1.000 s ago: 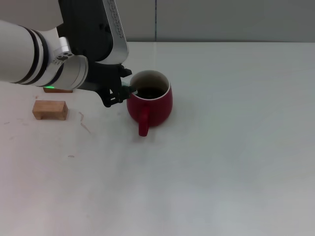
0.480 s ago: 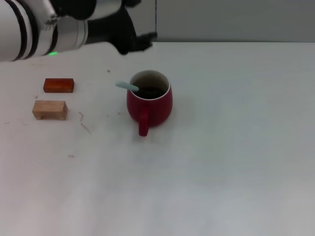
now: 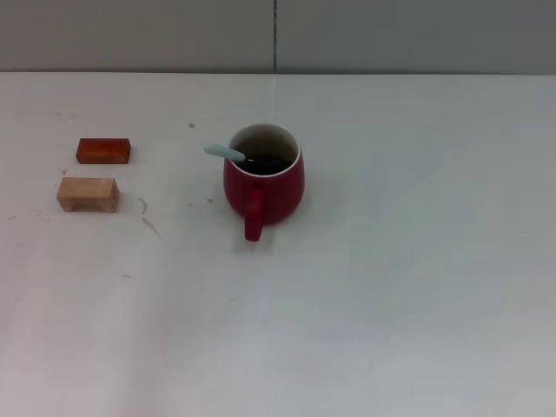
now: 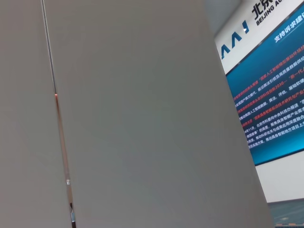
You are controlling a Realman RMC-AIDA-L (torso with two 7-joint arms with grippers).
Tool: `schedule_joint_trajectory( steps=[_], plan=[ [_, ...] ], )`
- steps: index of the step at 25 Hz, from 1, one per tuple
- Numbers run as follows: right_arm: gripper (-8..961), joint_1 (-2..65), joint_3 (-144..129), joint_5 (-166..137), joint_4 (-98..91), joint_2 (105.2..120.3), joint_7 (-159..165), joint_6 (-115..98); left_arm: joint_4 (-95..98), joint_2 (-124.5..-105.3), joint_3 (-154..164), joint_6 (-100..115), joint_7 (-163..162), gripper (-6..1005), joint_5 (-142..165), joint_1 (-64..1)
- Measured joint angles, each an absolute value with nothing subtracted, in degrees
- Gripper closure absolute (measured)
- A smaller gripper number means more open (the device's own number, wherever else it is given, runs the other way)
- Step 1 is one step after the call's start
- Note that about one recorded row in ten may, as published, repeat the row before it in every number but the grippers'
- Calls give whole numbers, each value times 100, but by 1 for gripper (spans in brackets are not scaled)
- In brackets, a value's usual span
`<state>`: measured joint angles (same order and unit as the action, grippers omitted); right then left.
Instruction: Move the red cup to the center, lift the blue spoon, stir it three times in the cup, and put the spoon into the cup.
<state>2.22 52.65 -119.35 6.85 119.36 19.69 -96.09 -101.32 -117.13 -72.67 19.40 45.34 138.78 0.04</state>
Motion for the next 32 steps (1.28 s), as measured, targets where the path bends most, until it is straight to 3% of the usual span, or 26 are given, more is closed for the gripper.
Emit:
schedule_joint_trajectory(
  steps=[1, 2, 6, 8, 12, 13, 20, 32],
  plan=[
    [174, 222, 5265, -11935, 684, 11936, 1969, -9609, -10132, -11713, -7267, 1940, 4534, 170, 13878, 4],
    [174, 221, 5265, -11934, 678, 11936, 1969, -9652, -9890, -11571, -7272, 2394, 3464, 170, 13952, 97],
    [173, 219, 5265, -11934, 684, 11936, 1969, -9659, -9163, -11367, -7264, 3363, 1754, 170, 14416, 145],
    [173, 219, 5265, -11935, 690, 11936, 1969, -9674, -8573, -11386, -7361, 3874, 1026, 170, 14848, 114],
    [173, 218, 5265, -11935, 675, 11937, 1958, -9856, -6406, -11807, -8131, 4628, 475, 170, 15826, -311],
    [173, 209, 5265, -11934, 672, 11939, 1949, -9887, -6007, -11827, -8195, 4830, 449, 170, 15889, -420],
    [174, 194, 5275, -11921, 674, 11943, 1933, -9967, -3186, -11849, -8478, 6288, -182, 171, 15723, -1237],
    [173, 219, 5221, -11918, 668, 11946, 1922, -9968, -2642, -11844, -8489, 6305, -217, 171, 15671, -1297]
  ],
)
